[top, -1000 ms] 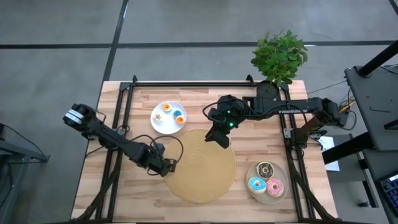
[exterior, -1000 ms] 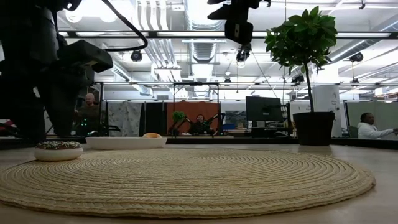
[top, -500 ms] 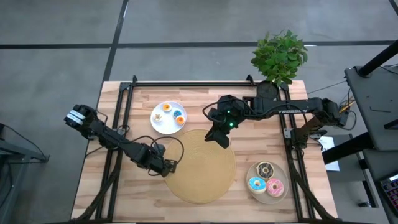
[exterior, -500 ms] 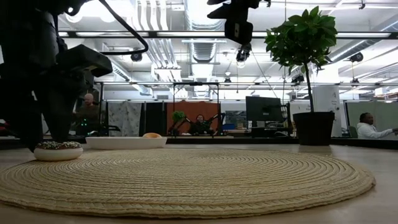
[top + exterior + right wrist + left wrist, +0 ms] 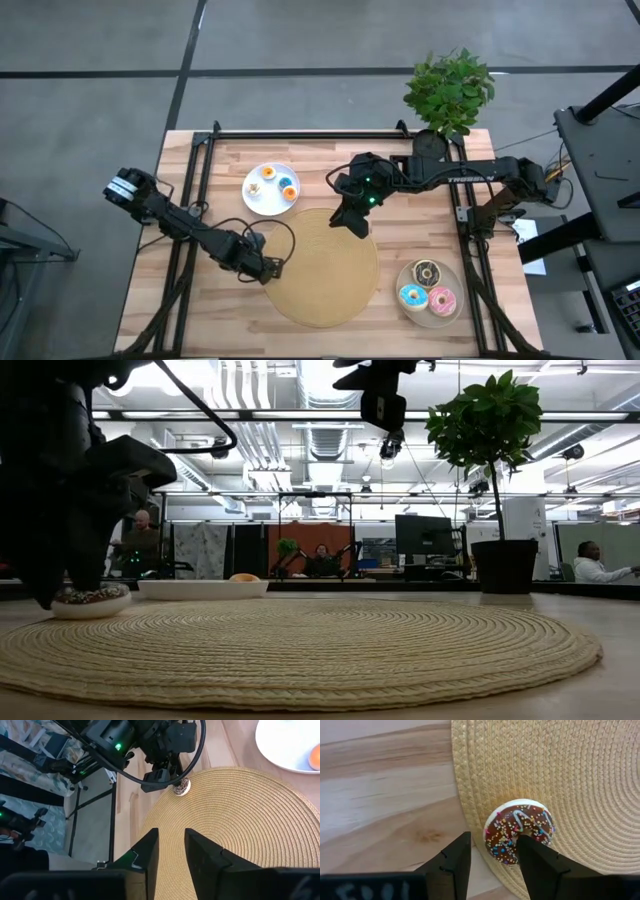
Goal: Pick & Place donuts
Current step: Put the small brown donut into the white plate
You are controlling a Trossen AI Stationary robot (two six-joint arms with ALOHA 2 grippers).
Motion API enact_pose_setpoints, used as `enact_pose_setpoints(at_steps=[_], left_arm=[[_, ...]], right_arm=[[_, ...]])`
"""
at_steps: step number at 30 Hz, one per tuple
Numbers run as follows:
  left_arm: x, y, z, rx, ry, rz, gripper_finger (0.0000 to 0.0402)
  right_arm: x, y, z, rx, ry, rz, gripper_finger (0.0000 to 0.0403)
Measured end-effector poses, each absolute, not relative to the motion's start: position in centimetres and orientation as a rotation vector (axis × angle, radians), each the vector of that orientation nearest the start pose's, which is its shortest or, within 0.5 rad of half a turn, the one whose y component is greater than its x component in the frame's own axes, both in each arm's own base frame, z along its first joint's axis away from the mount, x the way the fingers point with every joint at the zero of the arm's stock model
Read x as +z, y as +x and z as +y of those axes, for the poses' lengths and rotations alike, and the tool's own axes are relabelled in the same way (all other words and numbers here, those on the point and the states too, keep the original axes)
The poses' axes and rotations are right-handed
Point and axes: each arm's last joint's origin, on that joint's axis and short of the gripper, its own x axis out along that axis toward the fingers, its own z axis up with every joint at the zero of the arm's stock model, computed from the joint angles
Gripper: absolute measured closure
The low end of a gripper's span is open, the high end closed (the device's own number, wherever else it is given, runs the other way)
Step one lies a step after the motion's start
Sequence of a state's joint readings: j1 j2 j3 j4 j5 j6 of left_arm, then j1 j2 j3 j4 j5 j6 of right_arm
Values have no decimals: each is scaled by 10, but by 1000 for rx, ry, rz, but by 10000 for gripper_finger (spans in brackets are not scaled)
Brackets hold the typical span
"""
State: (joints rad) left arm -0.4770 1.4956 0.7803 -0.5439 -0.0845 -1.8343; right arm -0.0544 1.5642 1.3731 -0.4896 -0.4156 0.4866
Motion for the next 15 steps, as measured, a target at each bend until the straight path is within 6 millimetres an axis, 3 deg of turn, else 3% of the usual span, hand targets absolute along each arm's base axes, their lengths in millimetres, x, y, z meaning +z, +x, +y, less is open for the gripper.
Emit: enact_pose_setpoints(at_steps=[15], left_arm=[[160, 230, -114, 798, -1229, 1048, 271]], right_arm=[[320, 344, -8, 149, 612, 735, 316]])
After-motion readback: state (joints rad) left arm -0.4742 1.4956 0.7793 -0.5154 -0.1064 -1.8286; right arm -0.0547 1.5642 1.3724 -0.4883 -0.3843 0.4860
